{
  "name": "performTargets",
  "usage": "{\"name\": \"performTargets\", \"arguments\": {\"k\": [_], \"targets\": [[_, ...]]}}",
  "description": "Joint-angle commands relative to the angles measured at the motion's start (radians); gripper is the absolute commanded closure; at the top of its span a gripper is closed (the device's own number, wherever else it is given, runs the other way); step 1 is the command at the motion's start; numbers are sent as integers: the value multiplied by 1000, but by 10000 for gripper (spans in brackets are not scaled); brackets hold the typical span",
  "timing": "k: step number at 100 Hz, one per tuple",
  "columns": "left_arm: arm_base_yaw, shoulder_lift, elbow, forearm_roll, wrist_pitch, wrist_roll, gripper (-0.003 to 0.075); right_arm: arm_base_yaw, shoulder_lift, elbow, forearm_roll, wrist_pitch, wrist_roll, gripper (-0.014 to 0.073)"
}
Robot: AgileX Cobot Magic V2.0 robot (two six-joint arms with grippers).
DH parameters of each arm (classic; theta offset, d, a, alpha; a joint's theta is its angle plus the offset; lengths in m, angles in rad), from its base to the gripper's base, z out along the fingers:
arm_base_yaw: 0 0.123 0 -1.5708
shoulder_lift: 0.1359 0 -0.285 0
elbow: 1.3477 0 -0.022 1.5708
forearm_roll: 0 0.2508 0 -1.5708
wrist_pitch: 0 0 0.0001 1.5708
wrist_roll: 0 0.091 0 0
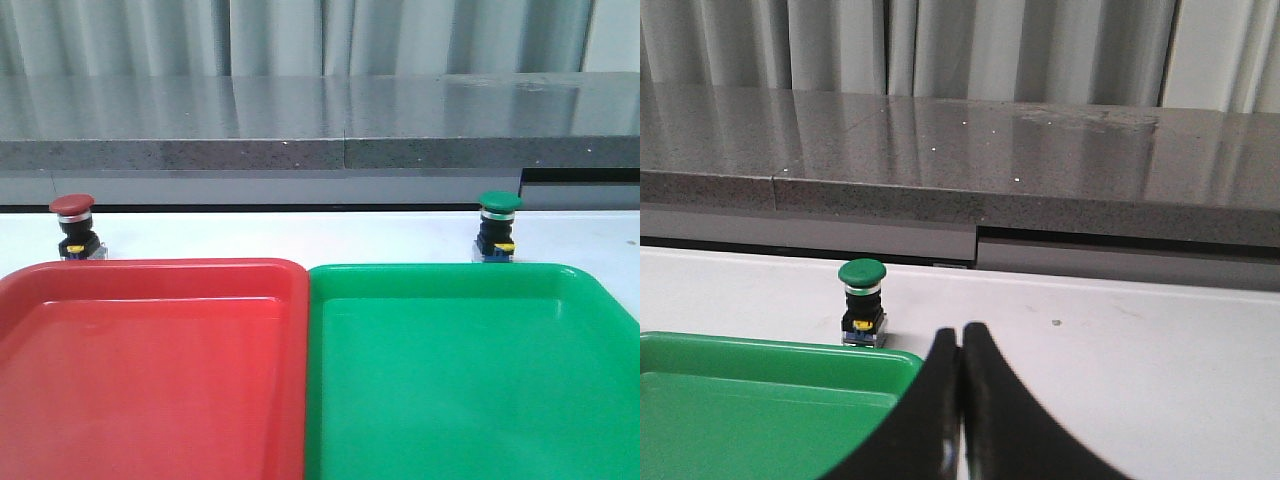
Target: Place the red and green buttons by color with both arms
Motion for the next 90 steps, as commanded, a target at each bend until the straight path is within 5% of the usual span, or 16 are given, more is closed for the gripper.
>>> {"name": "performTargets", "arguments": {"k": [1,30,90], "targets": [[1,109,-129,15,38,-5,739,-6,-20,-13,-1,-75,-4,704],[1,377,-398,87,283,-4,739,-6,-20,-13,-1,-75,-4,704],[1,467,-420,87,289,-4,699,-6,-20,-13,-1,-75,-4,704]]}}
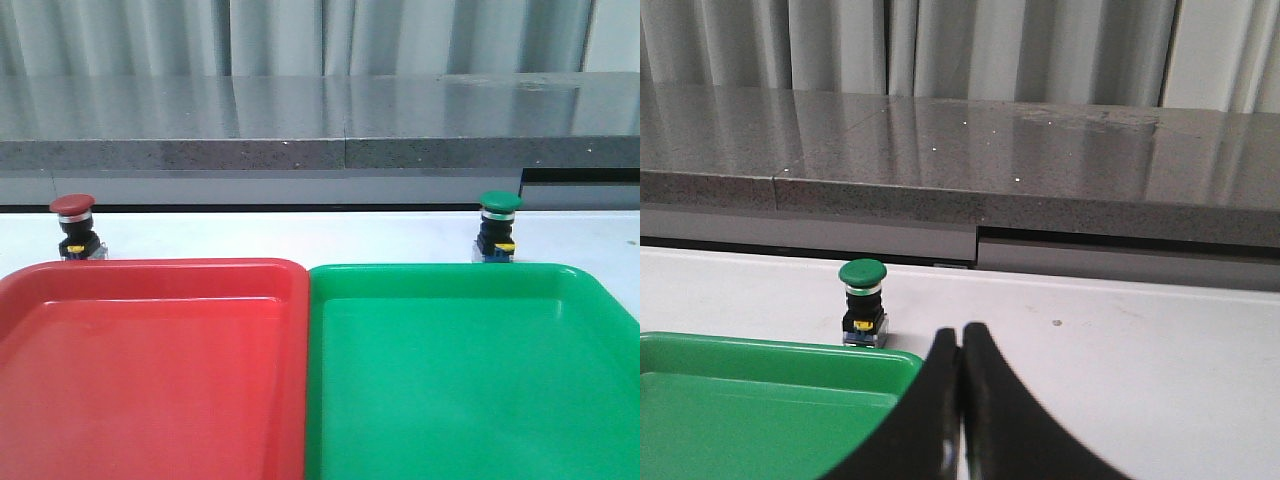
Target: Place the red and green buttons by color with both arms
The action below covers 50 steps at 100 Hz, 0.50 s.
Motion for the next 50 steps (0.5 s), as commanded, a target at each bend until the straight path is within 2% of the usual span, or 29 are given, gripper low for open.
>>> {"name": "performTargets", "arguments": {"k": [1,8,15,26,30,35,50], "targets": [[1,4,-37,-1,-55,-4,692,-6,-20,-13,-1,-75,-4,704],[1,4,-37,-1,-55,-4,592,-6,-20,-13,-1,-75,-4,704],[1,4,-37,-1,-55,-4,446,-6,-20,-13,-1,-75,-4,704],[1,4,-37,-1,-55,-4,176,-6,-20,-13,-1,-75,-4,704],[1,4,-37,-1,-55,-4,127,-6,-20,-13,-1,-75,-4,704],[1,4,-37,-1,-64,-4,97,-6,-20,-13,-1,-75,-4,704],[1,4,-37,-13,-110,-4,101,-6,-20,-13,-1,-75,-4,704]]}}
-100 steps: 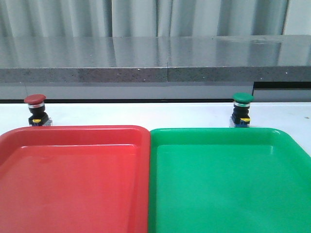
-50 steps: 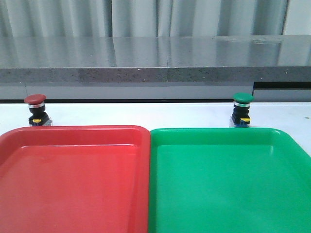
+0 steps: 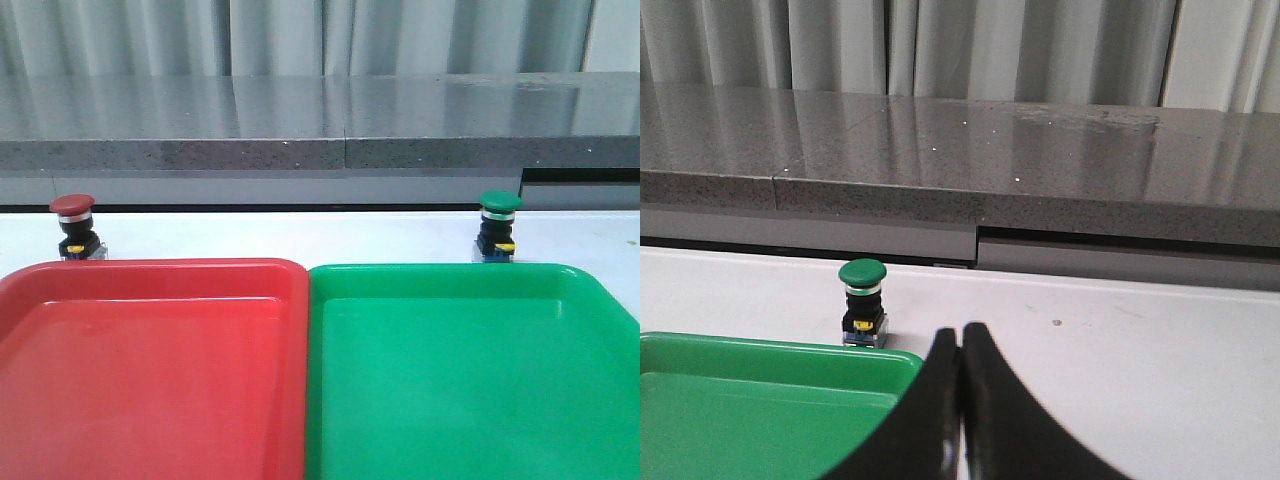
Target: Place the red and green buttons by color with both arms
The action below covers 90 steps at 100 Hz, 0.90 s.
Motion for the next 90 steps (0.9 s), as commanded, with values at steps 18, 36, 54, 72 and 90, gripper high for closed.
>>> {"name": "performTargets", "arguments": {"k": [18,36,54,72,90], "targets": [[1,24,-42,-32,-160,-4,101,-6,-20,-13,-1,-75,-4,704],[-1,161,-115,-68,-125,-4,101,-6,-20,-13,-1,-75,-4,704],[-1,330,-203,-78,-127,32,101,-6,-20,-13,-1,-75,-4,704],[-44,498,-289,-95,-153,70,101,-6,-20,-13,-1,-75,-4,704],[-113,650,-374,-95,-169,70,101,-6,-20,-13,-1,-75,-4,704]]}}
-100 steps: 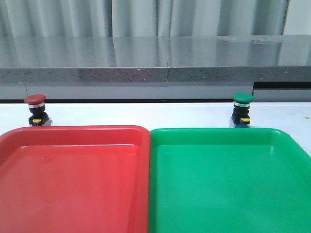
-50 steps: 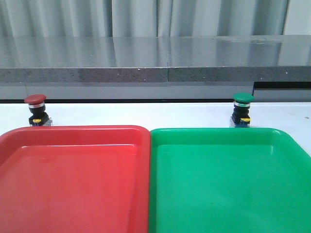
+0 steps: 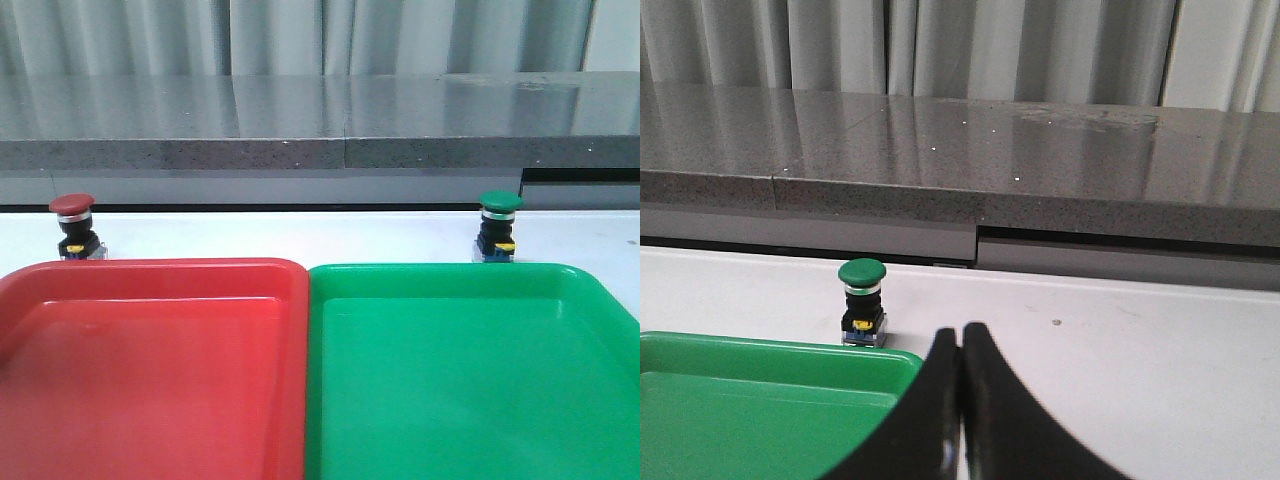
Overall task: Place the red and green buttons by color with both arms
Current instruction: 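Lower the left gripper over the red-capped button and close on it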
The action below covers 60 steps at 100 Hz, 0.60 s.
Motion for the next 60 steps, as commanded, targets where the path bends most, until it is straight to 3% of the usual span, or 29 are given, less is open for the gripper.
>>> {"name": "performTargets", "arguments": {"k": [1,60], "targets": [[-35,41,-70,-15,-72,6,101,-6,-20,-13,-1,-75,-4,704],[-61,402,-237,-2,-111,8,101,-6,-20,-13,-1,-75,-4,704]]}}
